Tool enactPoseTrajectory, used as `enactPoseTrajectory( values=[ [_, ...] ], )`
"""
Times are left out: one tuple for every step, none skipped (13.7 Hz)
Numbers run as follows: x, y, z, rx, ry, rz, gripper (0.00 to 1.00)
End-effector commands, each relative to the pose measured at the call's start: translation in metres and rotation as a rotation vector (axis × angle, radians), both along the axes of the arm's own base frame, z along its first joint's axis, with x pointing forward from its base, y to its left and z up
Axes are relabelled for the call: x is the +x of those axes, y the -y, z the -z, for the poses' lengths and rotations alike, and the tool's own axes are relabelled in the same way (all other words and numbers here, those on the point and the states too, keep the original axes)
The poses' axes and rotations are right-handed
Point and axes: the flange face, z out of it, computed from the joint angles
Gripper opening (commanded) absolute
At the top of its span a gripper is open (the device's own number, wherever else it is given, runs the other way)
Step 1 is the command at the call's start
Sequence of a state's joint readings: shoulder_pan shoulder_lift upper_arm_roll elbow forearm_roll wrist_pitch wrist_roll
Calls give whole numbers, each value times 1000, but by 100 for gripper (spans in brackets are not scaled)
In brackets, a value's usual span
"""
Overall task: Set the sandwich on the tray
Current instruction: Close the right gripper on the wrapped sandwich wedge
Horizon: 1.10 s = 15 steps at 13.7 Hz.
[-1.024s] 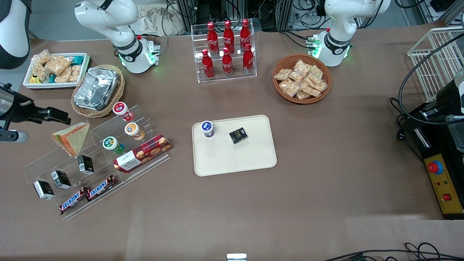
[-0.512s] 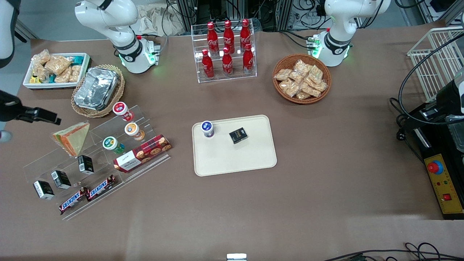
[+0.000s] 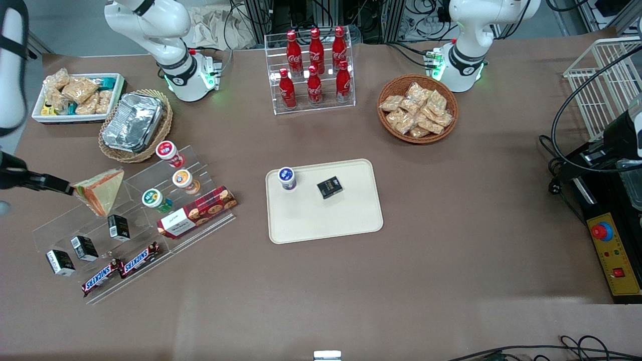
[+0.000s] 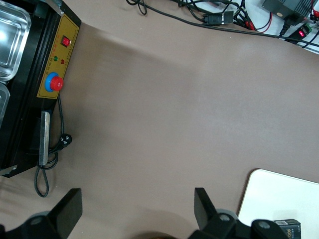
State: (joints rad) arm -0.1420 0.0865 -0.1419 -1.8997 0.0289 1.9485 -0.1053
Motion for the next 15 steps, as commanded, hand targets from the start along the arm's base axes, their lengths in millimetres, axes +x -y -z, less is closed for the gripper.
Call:
enactPoseTrajectory(
  values=[
    [-7,-10,23,-31,20,-42,99],
    [-8,-13,29,-45,21,-56,99],
    [-9,-14,33,-54,27,-62,99],
    [-11,-14,39,-65,28,-69,99],
    [-14,-13,48,-77,28,-76,99],
    [-17,-13,56,-90,26,-86,99],
    [-20,-14,63,-98,27,-94,99],
    [-22,-13,68,-108,28,-101,99],
    [-23,-13,73,-114,28,-105,98],
    [-23,-11,77,-114,30,-103,96],
    [-23,-9,80,-115,32,-102,92],
    [-23,-9,83,-115,29,-101,87],
    [-24,-8,83,-115,28,-100,81],
    [-24,-8,84,-115,31,-100,71],
    [-24,-8,84,-115,31,-98,56]
  ],
)
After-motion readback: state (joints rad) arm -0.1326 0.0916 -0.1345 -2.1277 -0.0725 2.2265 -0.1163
